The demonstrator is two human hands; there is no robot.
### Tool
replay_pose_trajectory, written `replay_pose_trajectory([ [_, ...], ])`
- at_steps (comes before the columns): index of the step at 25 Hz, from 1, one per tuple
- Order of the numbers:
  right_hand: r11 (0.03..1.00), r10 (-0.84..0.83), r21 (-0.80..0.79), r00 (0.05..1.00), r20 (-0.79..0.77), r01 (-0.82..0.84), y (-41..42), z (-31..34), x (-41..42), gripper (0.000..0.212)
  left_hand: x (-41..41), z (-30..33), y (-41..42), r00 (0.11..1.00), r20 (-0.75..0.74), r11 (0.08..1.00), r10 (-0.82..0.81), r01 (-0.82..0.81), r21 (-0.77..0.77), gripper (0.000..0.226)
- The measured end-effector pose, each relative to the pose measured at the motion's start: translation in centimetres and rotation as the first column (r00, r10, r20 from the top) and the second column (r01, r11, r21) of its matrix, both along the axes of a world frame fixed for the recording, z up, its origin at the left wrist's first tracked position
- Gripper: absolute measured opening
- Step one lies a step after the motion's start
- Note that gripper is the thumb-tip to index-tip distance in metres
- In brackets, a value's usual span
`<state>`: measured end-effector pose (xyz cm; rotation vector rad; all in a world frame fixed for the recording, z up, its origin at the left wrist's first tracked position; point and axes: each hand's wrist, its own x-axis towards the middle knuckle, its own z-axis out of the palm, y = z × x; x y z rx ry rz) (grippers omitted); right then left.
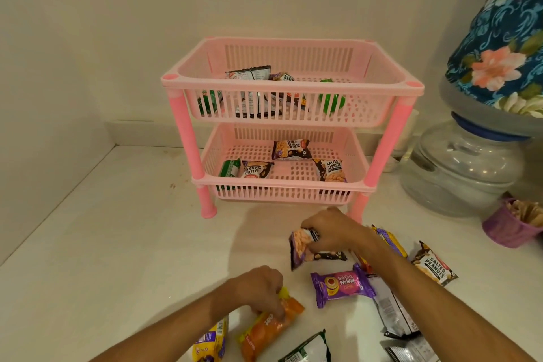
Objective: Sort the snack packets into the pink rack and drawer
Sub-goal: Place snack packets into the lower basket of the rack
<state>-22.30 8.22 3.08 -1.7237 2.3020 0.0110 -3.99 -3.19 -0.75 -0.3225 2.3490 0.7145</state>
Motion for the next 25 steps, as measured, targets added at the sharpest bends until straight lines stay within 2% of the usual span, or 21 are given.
replay_pose_trajectory([
  [3, 0.980, -0.043, -0.190, 0.997, 0.070, 0.056, -1.8, 3.7, -0.5, 0.025, -1.0, 2.2, -2.5, 0.973, -0.135, 0.982, 0.185, -0.176, 0.072, 0.045],
  [6, 0.921, -0.137, -0.355, 0.987, 0.087, 0.159, -3.5, 7.0, -1.7, 0.039, -2.6, 5.5, -5.9, 0.894, -0.233, 0.917, 0.382, -0.334, 0.219, 0.034],
  [8, 0.859, -0.258, -0.437, 0.963, 0.082, 0.267, -4.6, 8.5, -2.8, 0.042, -4.0, 7.9, -8.0, 0.800, -0.345, 0.868, 0.490, -0.414, 0.274, 0.026],
  [11, 0.750, -0.442, -0.545, 0.897, 0.010, 0.376, -6.2, 9.1, -4.7, 0.041, -6.4, 11.2, -10.8, 0.588, -0.461, 0.747, 0.664, -0.527, 0.405, 0.025],
  [14, 0.662, -0.562, -0.596, 0.827, 0.008, 0.455, -7.3, 8.8, -6.4, 0.041, -9.1, 13.3, -13.1, 0.423, -0.447, 0.615, 0.788, -0.569, 0.546, 0.032],
  [17, 0.593, -0.592, -0.622, 0.801, 0.093, 0.511, -8.1, 8.0, -8.0, 0.051, -12.1, 13.9, -13.5, 0.307, -0.411, 0.513, 0.859, -0.504, 0.695, 0.036],
  [20, 0.540, -0.630, -0.640, 0.767, 0.125, 0.548, -8.8, 7.3, -9.3, 0.058, -15.0, 13.0, -12.9, 0.275, -0.378, 0.468, 0.884, -0.511, 0.721, 0.028],
  [25, 0.536, -0.640, -0.612, 0.752, 0.155, 0.582, -10.1, 7.4, -10.7, 0.049, -18.3, 8.8, -12.2, 0.340, -0.301, 0.454, 0.891, -0.648, 0.611, 0.017],
])
